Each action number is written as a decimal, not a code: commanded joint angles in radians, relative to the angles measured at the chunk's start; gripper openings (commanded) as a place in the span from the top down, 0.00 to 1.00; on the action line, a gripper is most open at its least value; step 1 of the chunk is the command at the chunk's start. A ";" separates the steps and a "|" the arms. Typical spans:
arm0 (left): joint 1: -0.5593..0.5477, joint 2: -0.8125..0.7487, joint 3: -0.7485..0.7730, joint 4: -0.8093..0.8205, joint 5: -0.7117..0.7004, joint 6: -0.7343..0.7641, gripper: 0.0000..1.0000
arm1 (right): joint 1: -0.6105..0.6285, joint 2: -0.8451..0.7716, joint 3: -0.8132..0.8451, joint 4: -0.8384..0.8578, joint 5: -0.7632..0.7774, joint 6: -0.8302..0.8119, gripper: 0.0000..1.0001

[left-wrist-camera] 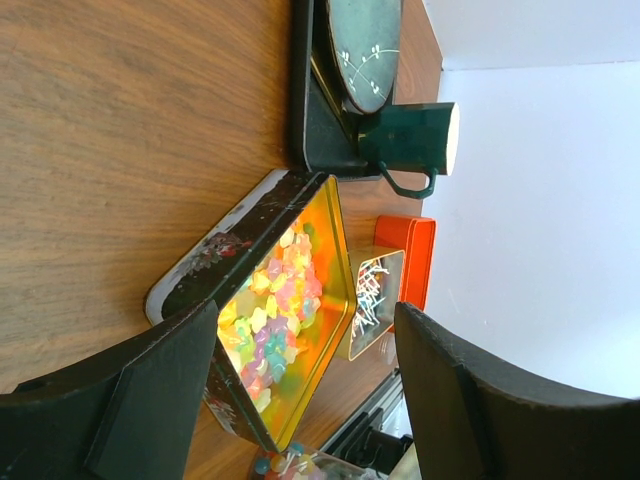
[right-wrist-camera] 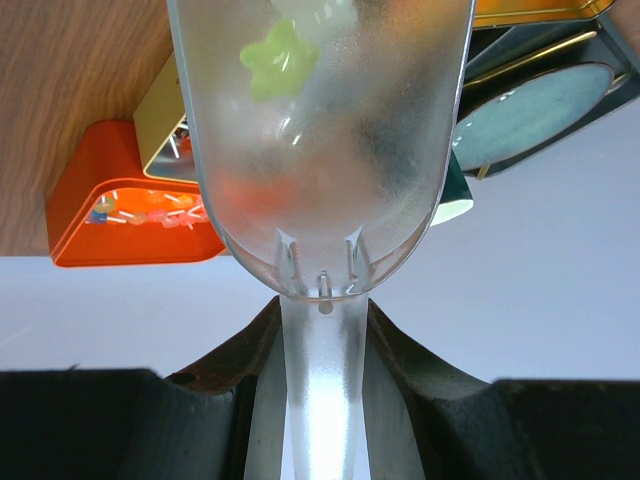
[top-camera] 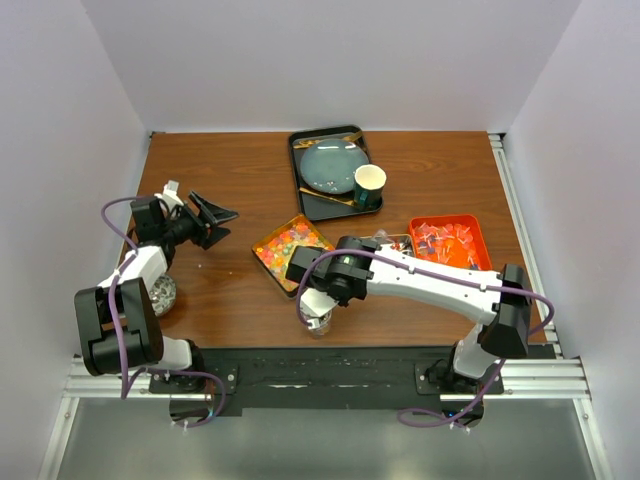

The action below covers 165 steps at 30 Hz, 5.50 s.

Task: Pack the candies
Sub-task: Place the fake candies in the packing bottle, then adjust the spatula, then scoop the fake candies from the storage box.

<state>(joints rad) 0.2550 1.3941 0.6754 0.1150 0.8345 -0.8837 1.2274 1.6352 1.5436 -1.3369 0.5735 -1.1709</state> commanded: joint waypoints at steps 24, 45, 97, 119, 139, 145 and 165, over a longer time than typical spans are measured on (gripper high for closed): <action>-0.002 -0.064 -0.065 0.377 0.241 -0.230 1.00 | -0.316 0.202 0.432 -0.245 -0.385 0.263 1.00; -0.117 0.060 0.059 0.230 0.216 -0.083 1.00 | -0.353 0.355 0.808 -0.110 -0.710 0.312 1.00; -0.114 0.086 -0.275 -0.066 -0.101 -0.040 1.00 | -0.319 0.450 0.379 0.145 0.123 -0.552 1.00; -0.211 0.114 -0.287 -0.046 -0.133 -0.026 1.00 | -0.171 0.603 0.443 -0.056 -0.061 -0.173 1.00; -0.215 0.068 -0.222 -0.055 -0.132 0.000 0.85 | -0.330 0.615 0.478 0.072 -0.537 0.155 1.00; -0.177 0.059 -0.134 -0.148 -0.095 0.084 0.68 | -0.385 0.520 0.392 0.143 -0.596 0.162 1.00; -0.079 -0.012 -0.071 -0.129 -0.025 0.212 0.25 | -0.465 0.135 0.161 0.128 -0.613 0.073 1.00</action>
<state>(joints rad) 0.1577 1.3945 0.5625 -0.0742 0.7795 -0.6941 0.7574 1.8858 1.7206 -1.1412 -0.0422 -1.0420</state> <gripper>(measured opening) 0.748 0.324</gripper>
